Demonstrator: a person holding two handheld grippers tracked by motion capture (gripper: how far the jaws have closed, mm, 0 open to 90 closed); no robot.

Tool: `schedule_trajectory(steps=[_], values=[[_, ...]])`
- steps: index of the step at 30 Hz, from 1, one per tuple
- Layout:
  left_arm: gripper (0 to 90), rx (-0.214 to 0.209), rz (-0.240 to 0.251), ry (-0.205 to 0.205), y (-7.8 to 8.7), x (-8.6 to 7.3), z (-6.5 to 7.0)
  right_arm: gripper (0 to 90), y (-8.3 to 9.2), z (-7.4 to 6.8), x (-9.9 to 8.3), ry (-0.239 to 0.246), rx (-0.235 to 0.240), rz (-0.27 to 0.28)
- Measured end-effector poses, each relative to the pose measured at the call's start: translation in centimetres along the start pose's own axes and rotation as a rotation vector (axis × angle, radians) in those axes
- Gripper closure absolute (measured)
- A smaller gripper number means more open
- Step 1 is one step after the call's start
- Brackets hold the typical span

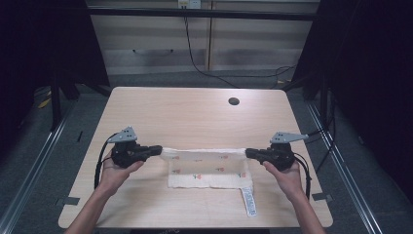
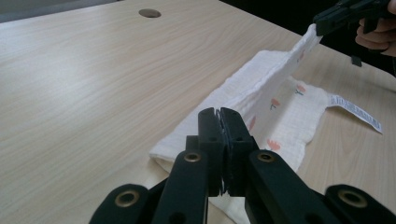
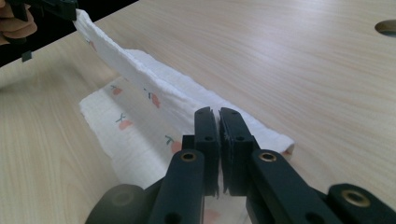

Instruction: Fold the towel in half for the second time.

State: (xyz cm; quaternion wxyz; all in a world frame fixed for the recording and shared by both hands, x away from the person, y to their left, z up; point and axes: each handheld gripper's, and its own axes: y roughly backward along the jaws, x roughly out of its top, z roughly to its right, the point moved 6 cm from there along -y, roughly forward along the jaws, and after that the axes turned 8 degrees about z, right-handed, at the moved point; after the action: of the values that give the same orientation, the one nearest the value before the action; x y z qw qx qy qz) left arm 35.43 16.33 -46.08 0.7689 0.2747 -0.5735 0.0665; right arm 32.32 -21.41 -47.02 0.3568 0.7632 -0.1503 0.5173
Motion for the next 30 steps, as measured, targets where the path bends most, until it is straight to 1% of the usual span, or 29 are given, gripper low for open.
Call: schedule_trajectory(steps=[2, 4, 5, 8, 9, 10, 13, 16, 18, 20, 21, 22, 24, 29, 30], values=[[88.3, -0.003, 0.001, -0.005, 0.4, -0.1, 0.3, 86.3, 0.2, -0.2, -0.3, -0.002, 0.002, -0.003], [88.3, -0.012, 0.013, 0.015, 0.5, -0.3, 0.5, 86.3, 0.5, -0.5, -0.5, -0.004, 0.009, -0.001], [88.3, -0.014, 0.01, 0.019, 0.5, -0.5, 0.6, 86.3, 0.6, -0.6, -0.6, -0.003, 0.009, -0.005], [88.3, -0.018, -0.01, 0.026, 0.4, -1.5, 1.1, 86.3, 0.8, -1.0, -1.2, -0.002, 0.019, -0.012], [88.3, -0.025, -0.018, 0.033, 0.3, -2.0, 1.2, 86.3, 0.8, -1.2, -1.4, 0.002, 0.02, -0.021], [88.3, -0.024, -0.024, 0.029, 0.3, -2.2, 1.3, 86.3, 0.9, -1.2, -1.7, 0.003, 0.017, -0.035], [88.3, -0.028, -0.028, 0.037, 0.2, -2.8, 1.4, 86.3, 0.9, -1.3, -2.4, -0.006, 0.018, -0.041], [88.2, -0.026, -0.038, 0.041, 0.1, -3.5, 1.5, 86.3, 0.7, -1.4, -3.6, -0.029, 0.031, -0.054], [88.1, -0.025, -0.054, 0.046, -0.1, -4.1, 1.5, 86.2, 0.5, -1.5, -4.4, -0.027, 0.032, -0.082], [87.8, -0.028, -0.085, 0.04, -0.3, -4.8, 1.6, 86.1, 0.4, -1.6, -4.8, -0.031, 0.033, -0.092], [87.7, -0.03, -0.094, 0.041, -0.4, -5.0, 1.7, 86.0, 0.5, -1.7, -4.9, -0.025, 0.028, -0.094], [87.8, -0.033, -0.096, 0.038, -0.3, -5.2, 1.7, 86.0, 0.6, -1.8, -4.9, -0.02, 0.022, -0.093], [87.8, -0.038, -0.099, 0.034, -0.3, -5.3, 1.9, 86.0, 0.9, -1.9, -4.9, -0.019, 0.028, -0.088], [87.8, -0.038, -0.123, 0.03, -0.5, -5.9, 2.0, 85.6, 0.6, -2.0, -5.7, -0.021, 0.03, -0.123], [87.7, -0.037, -0.132, 0.028, -0.6, -6.0, 2.0, 85.4, 0.5, -2.1, -5.8, -0.015, 0.032, -0.13]])
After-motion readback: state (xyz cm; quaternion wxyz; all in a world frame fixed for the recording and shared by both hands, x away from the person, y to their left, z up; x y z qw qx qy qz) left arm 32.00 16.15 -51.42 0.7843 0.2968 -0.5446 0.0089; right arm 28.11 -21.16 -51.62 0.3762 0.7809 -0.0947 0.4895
